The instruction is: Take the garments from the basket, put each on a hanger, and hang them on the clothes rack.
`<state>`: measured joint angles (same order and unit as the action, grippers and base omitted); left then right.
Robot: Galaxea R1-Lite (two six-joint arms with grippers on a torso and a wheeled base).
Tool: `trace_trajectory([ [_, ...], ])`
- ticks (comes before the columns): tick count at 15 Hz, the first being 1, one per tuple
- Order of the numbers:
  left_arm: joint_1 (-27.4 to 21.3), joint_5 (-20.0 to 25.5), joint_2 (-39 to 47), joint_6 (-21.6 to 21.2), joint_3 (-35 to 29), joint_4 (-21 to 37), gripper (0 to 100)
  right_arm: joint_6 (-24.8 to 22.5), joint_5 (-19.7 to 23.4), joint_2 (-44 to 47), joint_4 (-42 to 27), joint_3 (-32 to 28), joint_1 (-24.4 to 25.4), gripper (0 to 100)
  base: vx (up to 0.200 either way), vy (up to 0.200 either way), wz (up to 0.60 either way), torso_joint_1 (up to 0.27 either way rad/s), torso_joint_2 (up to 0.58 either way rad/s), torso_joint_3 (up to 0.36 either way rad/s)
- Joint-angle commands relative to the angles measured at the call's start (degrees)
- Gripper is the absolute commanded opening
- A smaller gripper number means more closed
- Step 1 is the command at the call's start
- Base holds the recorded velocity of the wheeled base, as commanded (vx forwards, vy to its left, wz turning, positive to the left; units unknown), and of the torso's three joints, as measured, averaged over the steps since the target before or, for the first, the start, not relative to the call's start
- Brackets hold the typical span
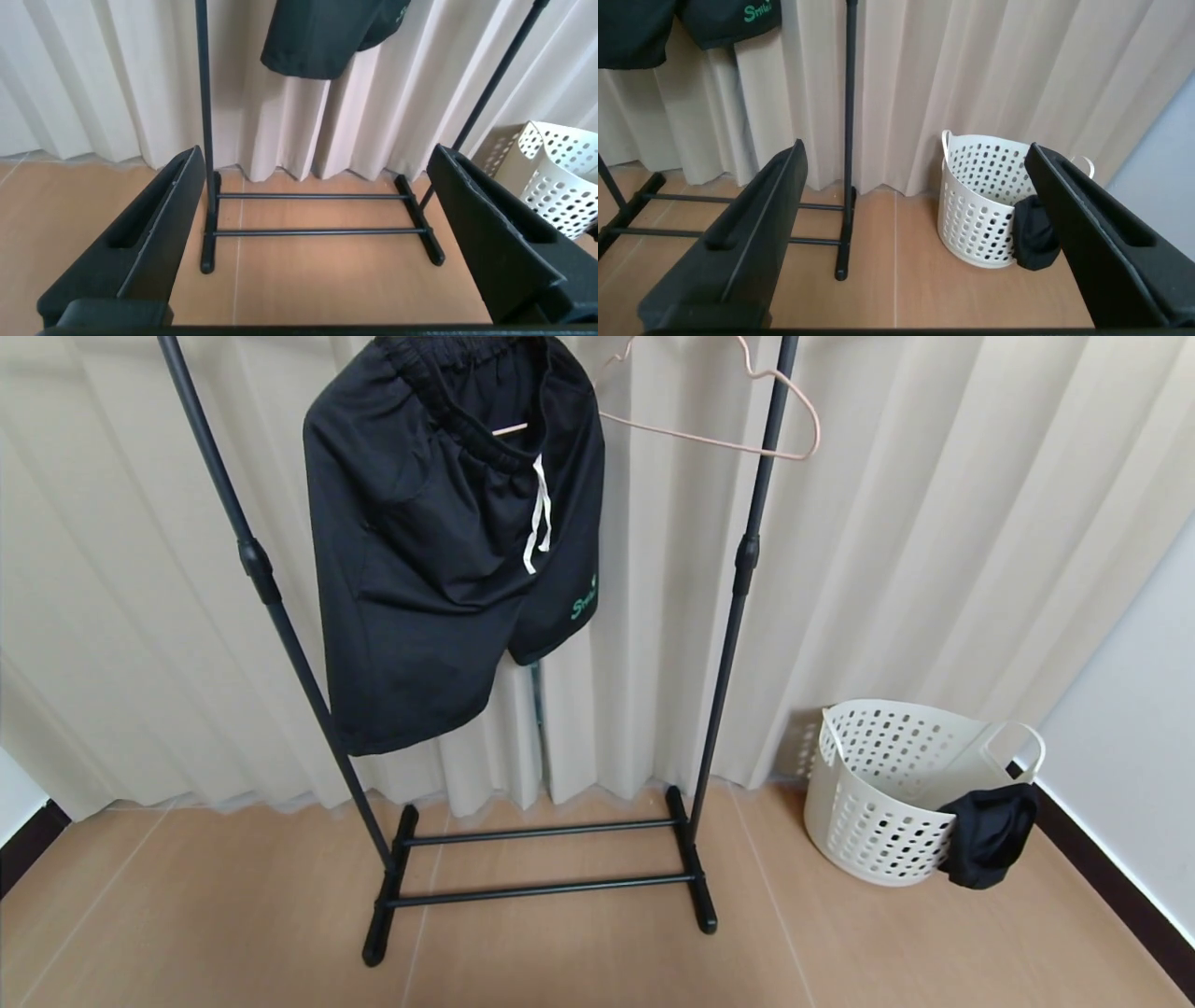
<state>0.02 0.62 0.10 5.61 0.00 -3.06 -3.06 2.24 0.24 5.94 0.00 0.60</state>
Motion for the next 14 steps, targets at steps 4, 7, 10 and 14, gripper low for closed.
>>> trace_trajectory([
  [4,0.1,0.0,0.1,0.0,0.0,0.0,100,0.0,0.0,0.0,0.0,0.0,0.0,100,0.0,0.0,0.0,-0.028,0.44,0.407],
  [7,0.1,0.0,0.1,0.0,0.0,0.0,100,0.0,0.0,0.0,0.0,0.0,0.0,100,0.0,0.0,0.0,0.004,0.19,0.181],
  [10,0.1,0.0,0.1,0.0,0.0,0.0,100,0.0,0.0,0.0,0.0,0.0,0.0,100,0.0,0.0,-0.4,0.002,0.03,0.036],
  [14,0.1,0.0,0.1,0.0,0.0,0.0,100,0.0,0.0,0.0,0.0,0.0,0.0,100,0.0,0.0,-0.6,0.004,0.0,0.004],
])
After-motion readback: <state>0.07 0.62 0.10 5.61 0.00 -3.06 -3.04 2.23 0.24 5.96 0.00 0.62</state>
